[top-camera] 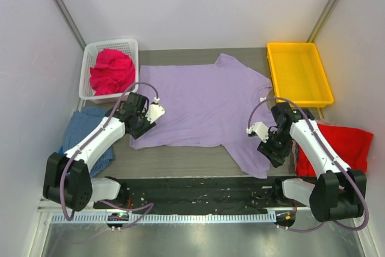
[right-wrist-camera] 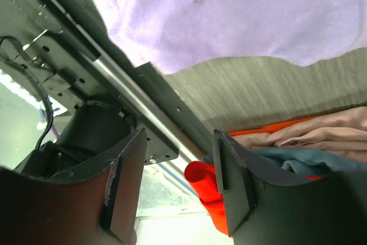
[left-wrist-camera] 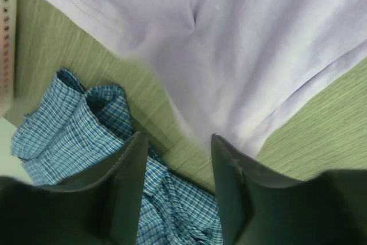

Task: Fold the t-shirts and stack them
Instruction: Flatten out the tshirt

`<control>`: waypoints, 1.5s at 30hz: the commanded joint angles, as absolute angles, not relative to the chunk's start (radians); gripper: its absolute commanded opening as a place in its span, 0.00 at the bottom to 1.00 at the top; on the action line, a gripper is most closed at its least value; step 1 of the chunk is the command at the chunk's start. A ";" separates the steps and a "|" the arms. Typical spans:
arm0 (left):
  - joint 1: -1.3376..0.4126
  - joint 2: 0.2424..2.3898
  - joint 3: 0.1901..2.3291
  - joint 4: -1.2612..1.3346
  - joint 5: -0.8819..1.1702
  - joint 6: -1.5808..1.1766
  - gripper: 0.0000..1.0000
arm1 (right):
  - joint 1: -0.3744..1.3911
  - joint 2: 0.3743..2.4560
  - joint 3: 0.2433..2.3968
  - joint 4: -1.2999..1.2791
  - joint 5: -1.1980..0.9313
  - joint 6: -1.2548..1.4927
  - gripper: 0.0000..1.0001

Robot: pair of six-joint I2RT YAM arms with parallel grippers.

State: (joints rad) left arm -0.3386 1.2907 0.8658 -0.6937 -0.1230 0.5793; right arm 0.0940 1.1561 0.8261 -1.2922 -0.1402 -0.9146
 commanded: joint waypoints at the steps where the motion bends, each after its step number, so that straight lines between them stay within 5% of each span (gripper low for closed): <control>1: -0.341 1.218 0.871 -0.690 -0.115 0.604 0.59 | 0.094 1.146 0.880 -1.214 -0.137 -0.896 0.58; 5: -0.341 1.181 0.900 -0.689 -0.101 0.603 0.68 | 0.094 1.184 0.972 -1.103 -0.135 -0.838 0.58; 8: -0.341 1.183 0.929 -0.646 -0.098 0.584 0.87 | 0.095 1.222 1.035 -0.948 -0.120 -0.752 0.58; 14: -0.342 1.325 0.989 -0.385 -0.147 0.531 0.94 | 0.100 1.342 1.126 -0.586 -0.068 -0.580 0.63; 23: -0.341 1.779 1.362 -0.259 -0.205 0.450 0.95 | 0.117 1.750 1.393 -0.200 -0.005 -0.420 0.67; 32: -0.341 1.907 1.437 -0.199 -0.241 0.451 0.96 | 0.123 2.129 1.701 -0.135 0.014 -0.397 0.67; 45: -0.341 2.031 1.511 -0.147 -0.271 0.471 0.96 | 0.124 2.281 1.784 -0.111 0.012 -0.416 0.66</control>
State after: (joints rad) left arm -0.3386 2.0117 1.4616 -0.2264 -0.2455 0.4717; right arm 0.1169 2.2829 1.7435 -0.1783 0.0063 -0.4187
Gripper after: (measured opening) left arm 0.957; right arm 0.661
